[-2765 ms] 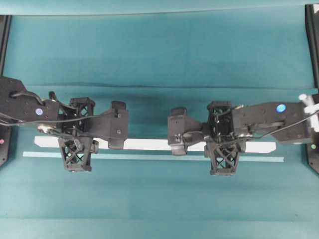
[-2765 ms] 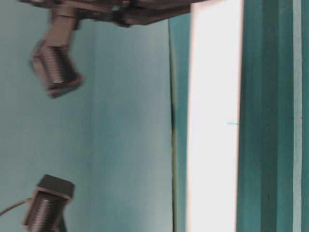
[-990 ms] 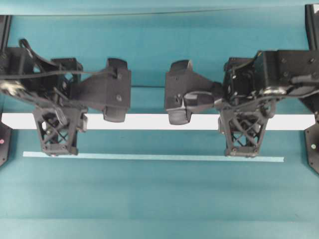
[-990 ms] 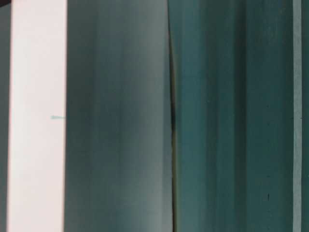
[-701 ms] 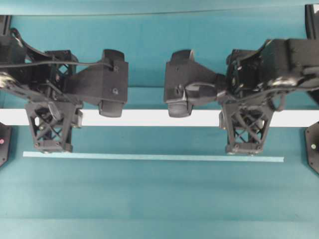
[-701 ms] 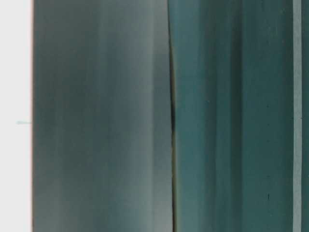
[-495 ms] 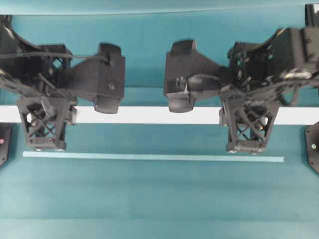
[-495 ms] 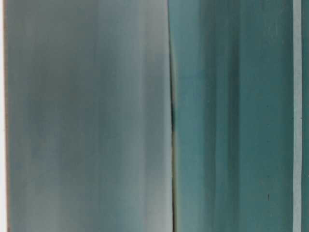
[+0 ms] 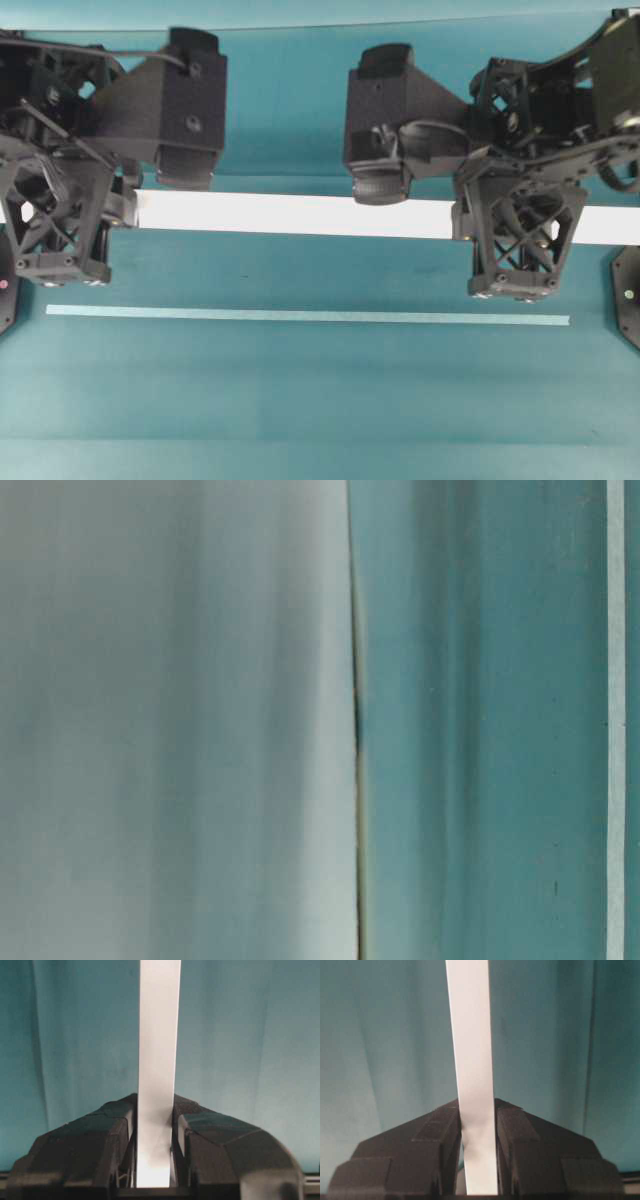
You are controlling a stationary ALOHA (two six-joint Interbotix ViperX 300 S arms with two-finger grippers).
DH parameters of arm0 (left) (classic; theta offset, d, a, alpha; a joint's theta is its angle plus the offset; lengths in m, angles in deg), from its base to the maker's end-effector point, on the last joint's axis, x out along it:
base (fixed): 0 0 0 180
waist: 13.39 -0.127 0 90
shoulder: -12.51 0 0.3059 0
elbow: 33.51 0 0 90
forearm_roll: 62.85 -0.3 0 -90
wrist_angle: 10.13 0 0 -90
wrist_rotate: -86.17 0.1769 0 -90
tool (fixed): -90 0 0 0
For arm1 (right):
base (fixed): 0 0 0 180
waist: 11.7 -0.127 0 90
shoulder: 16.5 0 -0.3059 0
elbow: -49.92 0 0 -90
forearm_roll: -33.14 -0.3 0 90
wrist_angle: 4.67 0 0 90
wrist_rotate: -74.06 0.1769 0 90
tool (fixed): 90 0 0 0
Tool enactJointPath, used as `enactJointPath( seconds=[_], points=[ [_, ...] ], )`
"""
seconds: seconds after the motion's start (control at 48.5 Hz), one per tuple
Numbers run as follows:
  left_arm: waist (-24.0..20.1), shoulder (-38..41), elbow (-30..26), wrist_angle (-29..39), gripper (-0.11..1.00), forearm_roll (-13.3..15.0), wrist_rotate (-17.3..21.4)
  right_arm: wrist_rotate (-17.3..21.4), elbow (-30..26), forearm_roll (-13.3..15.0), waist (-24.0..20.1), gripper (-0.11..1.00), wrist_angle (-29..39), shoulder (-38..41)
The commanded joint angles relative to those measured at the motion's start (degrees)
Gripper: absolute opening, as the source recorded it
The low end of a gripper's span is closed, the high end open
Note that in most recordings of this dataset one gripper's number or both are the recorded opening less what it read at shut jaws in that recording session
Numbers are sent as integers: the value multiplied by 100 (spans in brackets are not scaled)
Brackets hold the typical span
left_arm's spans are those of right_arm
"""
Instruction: Lift a wooden board with both hands.
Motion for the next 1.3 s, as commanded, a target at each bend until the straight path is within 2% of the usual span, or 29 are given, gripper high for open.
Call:
enactJointPath(
  seconds=[0.0,0.928,1.093,1.279],
  points=[
    [-26,35,-255,-141,18,-18,-97,79,-220,18,26,22,-149,35],
    [-35,44,-255,-123,18,-18,-132,79,-272,18,53,22,-123,44],
    [-35,79,-193,-141,18,-18,-141,70,-97,18,88,22,-149,53],
    [-18,158,114,-193,18,-18,-132,35,369,18,105,22,-185,9]
  ],
)
